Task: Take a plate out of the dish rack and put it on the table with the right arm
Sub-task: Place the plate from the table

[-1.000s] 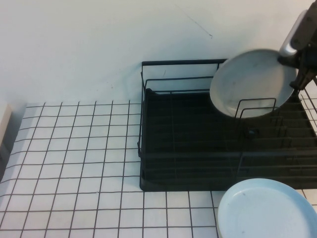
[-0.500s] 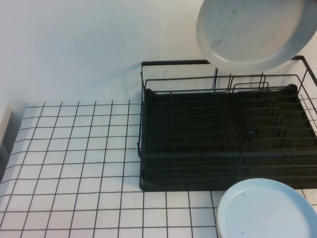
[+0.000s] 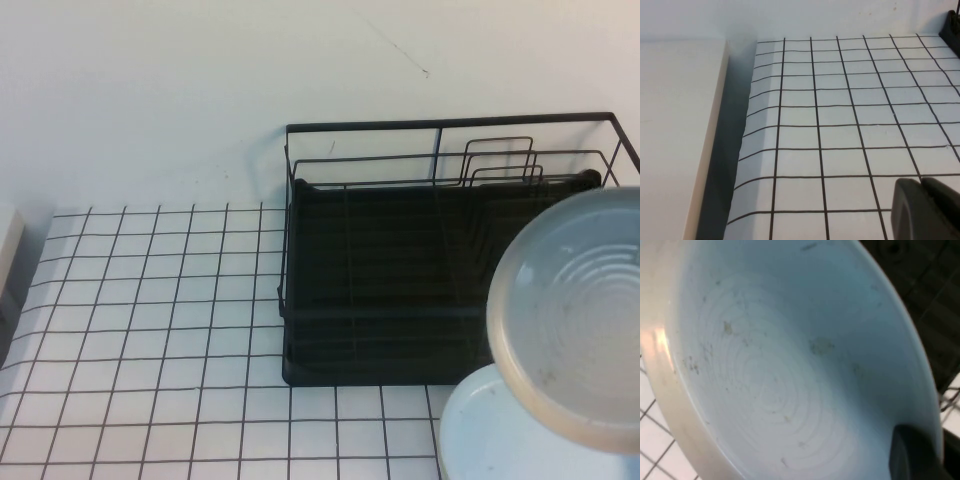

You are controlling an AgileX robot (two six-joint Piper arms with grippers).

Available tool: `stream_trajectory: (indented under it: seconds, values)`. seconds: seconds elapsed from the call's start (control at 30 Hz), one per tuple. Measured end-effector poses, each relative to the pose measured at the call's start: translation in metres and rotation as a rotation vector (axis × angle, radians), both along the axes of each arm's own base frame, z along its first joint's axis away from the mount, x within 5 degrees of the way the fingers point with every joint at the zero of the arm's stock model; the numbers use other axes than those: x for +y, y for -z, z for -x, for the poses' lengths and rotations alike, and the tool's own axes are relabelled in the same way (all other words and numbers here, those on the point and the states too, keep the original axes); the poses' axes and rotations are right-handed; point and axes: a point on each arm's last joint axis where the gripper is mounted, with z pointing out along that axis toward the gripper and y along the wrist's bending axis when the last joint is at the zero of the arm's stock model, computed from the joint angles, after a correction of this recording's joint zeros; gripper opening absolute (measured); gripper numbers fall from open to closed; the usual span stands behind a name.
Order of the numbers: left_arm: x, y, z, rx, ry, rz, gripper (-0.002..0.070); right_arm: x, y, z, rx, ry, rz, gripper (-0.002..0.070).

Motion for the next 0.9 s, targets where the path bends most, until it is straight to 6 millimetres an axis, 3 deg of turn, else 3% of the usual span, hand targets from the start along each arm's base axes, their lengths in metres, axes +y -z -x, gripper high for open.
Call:
stream_trajectory:
  seconds: [0.13,0.37,0.9]
  values:
    - [0.000,0.000,0.000,0.000,0.000,0.000,-0.0003,0.003,0.029,0.015,0.029,0.023,-0.047,0.0033]
    - [0.000,0.000,0.000,0.000,0.000,0.000,-0.0003,0.002,0.098,0.023,0.071,0.109,-0.066,0.0032]
    - [0.000,0.000,0.000,0.000,0.000,0.000,-0.0003,0.003,0.144,0.003,0.195,0.168,-0.090,0.0052]
